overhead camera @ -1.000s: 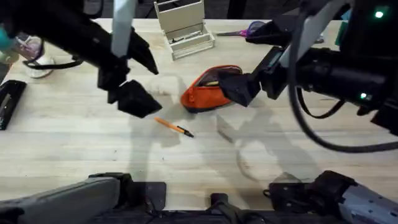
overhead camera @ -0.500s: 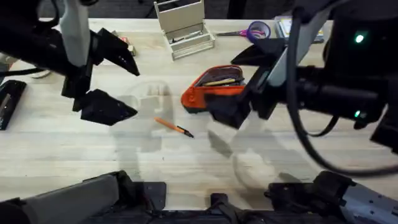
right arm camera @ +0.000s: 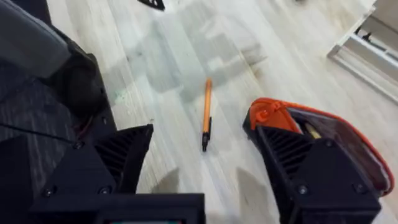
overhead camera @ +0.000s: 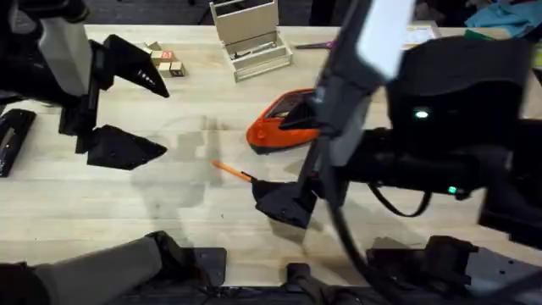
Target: Unzip the bag, pick up the pens from the table one at a time and place them inside, then zip the bag closed.
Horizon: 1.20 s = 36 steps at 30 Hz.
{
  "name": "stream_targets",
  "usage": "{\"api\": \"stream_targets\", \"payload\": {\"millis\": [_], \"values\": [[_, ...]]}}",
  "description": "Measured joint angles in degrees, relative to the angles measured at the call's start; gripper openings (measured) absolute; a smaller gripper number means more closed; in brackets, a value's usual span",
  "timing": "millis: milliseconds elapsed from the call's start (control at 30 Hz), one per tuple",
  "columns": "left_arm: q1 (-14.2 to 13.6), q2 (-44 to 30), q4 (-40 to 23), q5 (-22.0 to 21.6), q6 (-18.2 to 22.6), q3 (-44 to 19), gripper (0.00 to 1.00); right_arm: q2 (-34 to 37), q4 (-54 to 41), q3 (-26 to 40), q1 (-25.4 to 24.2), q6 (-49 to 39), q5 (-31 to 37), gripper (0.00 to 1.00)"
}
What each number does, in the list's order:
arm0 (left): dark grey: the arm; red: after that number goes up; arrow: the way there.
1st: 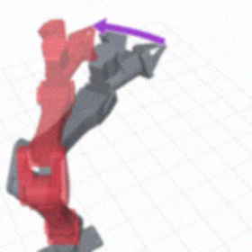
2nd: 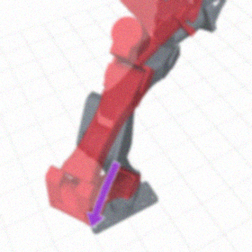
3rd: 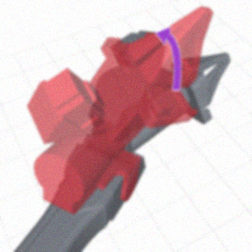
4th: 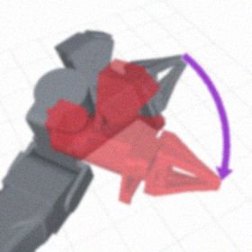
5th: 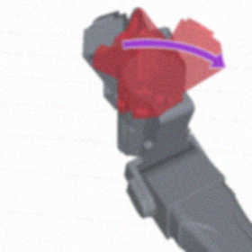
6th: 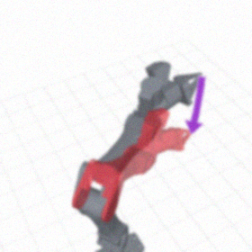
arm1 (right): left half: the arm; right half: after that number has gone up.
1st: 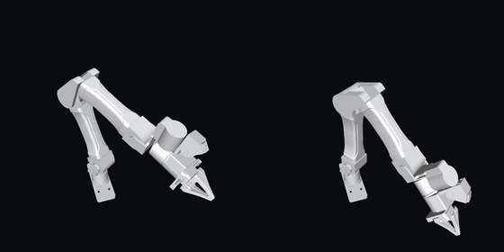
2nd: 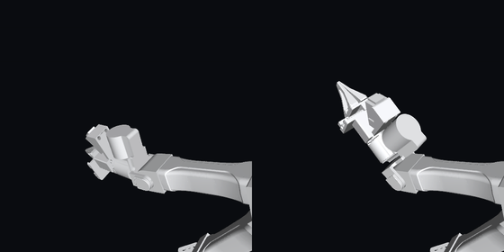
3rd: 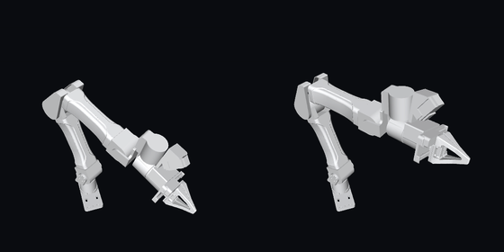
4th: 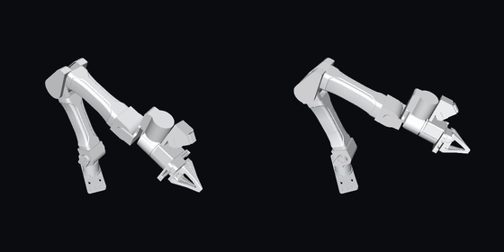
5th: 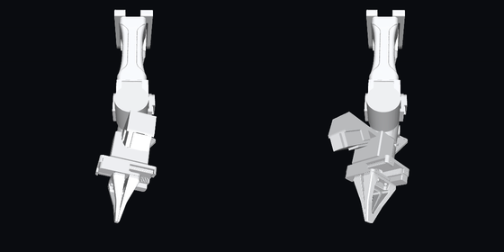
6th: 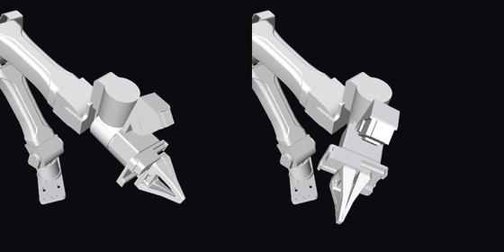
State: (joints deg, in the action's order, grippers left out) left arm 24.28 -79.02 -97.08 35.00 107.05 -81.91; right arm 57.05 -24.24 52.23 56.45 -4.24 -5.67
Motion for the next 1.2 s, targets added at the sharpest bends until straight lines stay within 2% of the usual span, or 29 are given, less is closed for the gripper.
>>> {"api": "stream_targets", "payload": {"millis": [200, 267, 633, 1000, 1200], "values": [[1.1, 0.0, 0.0, 0.0, 0.9, 0.0, 0.993, 4.3, 1.8, 0.0, 0.3, 3.8, 0.0, 0.998], [1.1, 0.0, 0.0, 0.1, 1.0, 0.0, 0.993, 7.2, 3.4, 0.0, 1.9, 5.9, 0.0, 0.998], [1.1, 0.0, 0.0, 0.2, 1.0, 0.0, 0.993, 13.5, 4.7, 0.0, 5.7, 7.3, 0.0, 0.998], [1.1, 0.0, 0.0, 0.2, 1.0, 0.0, 0.993, 18.9, 4.5, 0.0, 6.2, 10.3, 0.0, 0.998], [1.1, 0.0, 0.0, 0.2, 1.1, 0.0, 0.993, 23.5, -1.3, 1.7, 6.2, 10.5, 0.0, 0.998]]}}
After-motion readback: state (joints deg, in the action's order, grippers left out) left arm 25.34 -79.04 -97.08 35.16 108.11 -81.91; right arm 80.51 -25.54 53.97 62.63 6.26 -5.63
